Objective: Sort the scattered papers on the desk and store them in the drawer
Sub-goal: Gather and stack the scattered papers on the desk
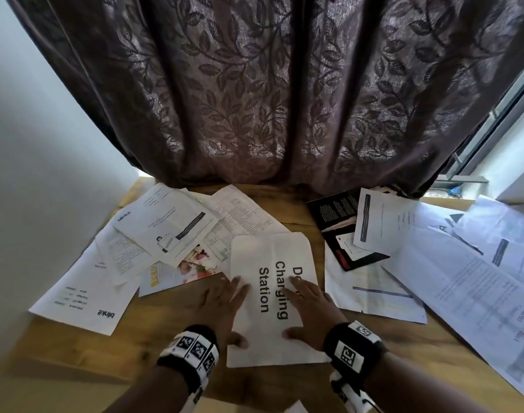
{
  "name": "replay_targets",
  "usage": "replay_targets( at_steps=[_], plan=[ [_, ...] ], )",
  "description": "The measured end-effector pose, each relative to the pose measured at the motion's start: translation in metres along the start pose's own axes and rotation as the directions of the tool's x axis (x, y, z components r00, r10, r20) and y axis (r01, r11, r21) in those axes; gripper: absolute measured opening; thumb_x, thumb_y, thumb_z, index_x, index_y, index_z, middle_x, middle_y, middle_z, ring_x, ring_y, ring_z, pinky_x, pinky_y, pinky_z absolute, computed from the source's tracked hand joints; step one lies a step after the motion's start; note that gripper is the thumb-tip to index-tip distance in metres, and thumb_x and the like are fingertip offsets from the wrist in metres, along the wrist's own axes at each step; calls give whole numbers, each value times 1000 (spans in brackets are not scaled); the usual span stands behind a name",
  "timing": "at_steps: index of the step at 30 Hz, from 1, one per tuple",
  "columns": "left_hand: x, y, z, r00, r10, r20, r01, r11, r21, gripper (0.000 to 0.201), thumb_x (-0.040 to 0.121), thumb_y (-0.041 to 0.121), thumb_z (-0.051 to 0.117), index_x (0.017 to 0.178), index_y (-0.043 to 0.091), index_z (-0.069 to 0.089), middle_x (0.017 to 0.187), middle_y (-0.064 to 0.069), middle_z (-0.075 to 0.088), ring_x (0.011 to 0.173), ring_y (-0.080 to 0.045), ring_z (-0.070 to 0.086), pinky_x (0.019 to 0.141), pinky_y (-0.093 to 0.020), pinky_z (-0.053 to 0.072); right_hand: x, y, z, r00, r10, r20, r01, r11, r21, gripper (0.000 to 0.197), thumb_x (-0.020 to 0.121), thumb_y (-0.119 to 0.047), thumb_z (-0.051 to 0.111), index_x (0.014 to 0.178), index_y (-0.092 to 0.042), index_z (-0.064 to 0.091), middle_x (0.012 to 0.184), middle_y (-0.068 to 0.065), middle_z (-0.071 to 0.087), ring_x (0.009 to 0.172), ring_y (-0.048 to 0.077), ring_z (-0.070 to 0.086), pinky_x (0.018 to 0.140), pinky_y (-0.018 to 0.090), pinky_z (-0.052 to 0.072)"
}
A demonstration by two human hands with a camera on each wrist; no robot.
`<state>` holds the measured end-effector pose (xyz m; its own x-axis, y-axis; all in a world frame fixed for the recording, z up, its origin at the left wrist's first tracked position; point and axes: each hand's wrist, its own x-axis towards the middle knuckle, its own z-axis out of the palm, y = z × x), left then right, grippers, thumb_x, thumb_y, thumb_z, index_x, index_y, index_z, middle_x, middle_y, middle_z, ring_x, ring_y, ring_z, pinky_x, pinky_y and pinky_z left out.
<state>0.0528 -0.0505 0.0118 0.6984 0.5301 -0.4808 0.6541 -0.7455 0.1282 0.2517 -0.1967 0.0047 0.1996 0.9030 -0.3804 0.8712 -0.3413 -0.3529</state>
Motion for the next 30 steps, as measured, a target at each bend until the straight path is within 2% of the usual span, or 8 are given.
replay_targets(
  at_steps=[4,7,10,13,16,19,22,30],
  plan=[
    [4,-7,-5,995,-16,103,7,996,94,124,70,64,72,151,36,-17,160,6,-25,148,-27,-18,116,-52,-12,3,-6,-2,1000,-28,-13,28,1000,-10,99,81,-66,64,158,-27,15,167,-3,1,153,22,1,122,45,13],
    [4,-7,-9,991,-14,130,-3,992,128,124,71,62,72,150,37,-20,158,6,-27,148,-27,-19,116,-52,-12,23,-24,-11,994,-95,-48,98,994,54,100,81,-65,64,158,-24,14,167,-2,4,153,21,3,123,44,13],
    [3,-6,-9,990,-23,142,-1,987,161,121,73,63,70,149,38,-20,158,7,-28,148,-26,-20,117,-53,-10,61,-58,-17,980,-193,-46,198,964,179,86,94,-55,55,159,-19,14,167,-2,6,154,19,4,124,37,9],
    [2,-7,-10,989,-16,144,-8,986,167,120,72,63,70,152,35,-15,160,6,-25,148,-25,-20,117,-54,-9,98,-77,-17,981,-192,40,183,969,167,83,97,-56,48,159,-14,10,168,3,1,154,23,-1,124,43,7],
    [4,-13,-9,988,24,155,-49,986,157,119,74,60,71,152,34,-15,159,7,-26,149,-25,-18,116,-58,-5,114,-52,-13,995,-84,45,86,995,-41,103,90,-68,50,159,-10,0,167,6,-8,154,26,-4,123,45,4],
    [5,-17,-6,990,53,129,-68,991,114,122,74,60,72,151,35,-20,159,8,-25,149,-26,-17,117,-58,-3,99,0,-20,989,145,-6,-145,988,-51,129,74,-84,53,156,-11,-16,164,5,-21,152,25,-16,123,44,-4],
    [6,-22,-4,990,90,109,-100,991,88,123,74,60,72,150,33,-21,159,5,-25,149,-28,-16,119,-58,2,80,28,-32,958,288,7,-284,950,-129,133,72,-89,47,154,-10,-21,163,7,-25,152,24,-19,123,42,-5],
    [12,-24,5,990,140,21,-141,973,180,121,74,60,72,153,29,-14,163,-2,-16,148,-35,3,117,-55,18,34,-70,23,997,13,74,-4,993,-121,124,76,-85,47,156,-15,-18,159,1,-30,150,22,-22,124,46,-6]
  ],
)
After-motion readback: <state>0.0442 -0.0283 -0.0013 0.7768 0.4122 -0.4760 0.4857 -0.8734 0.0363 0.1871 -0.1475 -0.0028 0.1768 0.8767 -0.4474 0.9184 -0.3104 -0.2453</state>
